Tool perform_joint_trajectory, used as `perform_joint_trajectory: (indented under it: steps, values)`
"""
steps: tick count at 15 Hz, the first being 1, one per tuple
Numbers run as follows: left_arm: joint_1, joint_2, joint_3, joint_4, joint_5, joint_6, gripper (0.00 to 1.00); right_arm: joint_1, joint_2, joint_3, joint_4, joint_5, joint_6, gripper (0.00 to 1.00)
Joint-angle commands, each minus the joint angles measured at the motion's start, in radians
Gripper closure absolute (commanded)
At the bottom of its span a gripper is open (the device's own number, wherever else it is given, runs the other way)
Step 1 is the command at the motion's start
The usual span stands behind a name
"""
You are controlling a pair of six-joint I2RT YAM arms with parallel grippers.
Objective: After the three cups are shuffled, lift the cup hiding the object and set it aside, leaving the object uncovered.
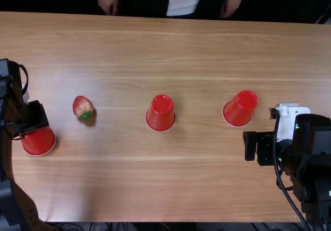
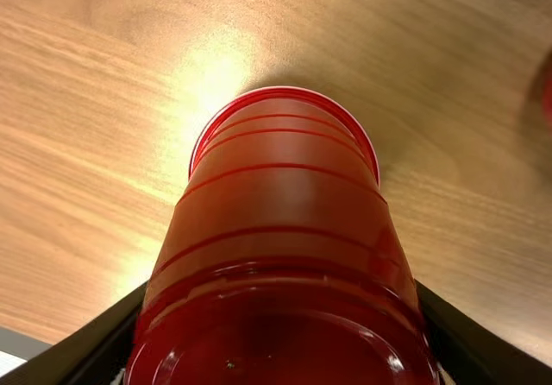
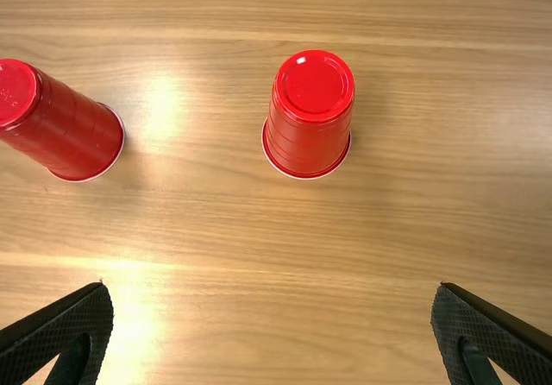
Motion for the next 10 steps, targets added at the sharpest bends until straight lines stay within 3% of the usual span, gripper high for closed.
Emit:
perform_joint_trajectory:
  steps: [1,10]
  values:
    - [0.01,0.014,-0.011,-0.001,0.007,-0.011,0.02,0.013,-0.013,0.014,0.001,-0.007,0.004,0.0]
    - [0.002,-0.006,0.005,-0.004,0.005,-0.011,0.0,0.015,-0.001,0.049,-0.051,-0.007,0.004,0.0]
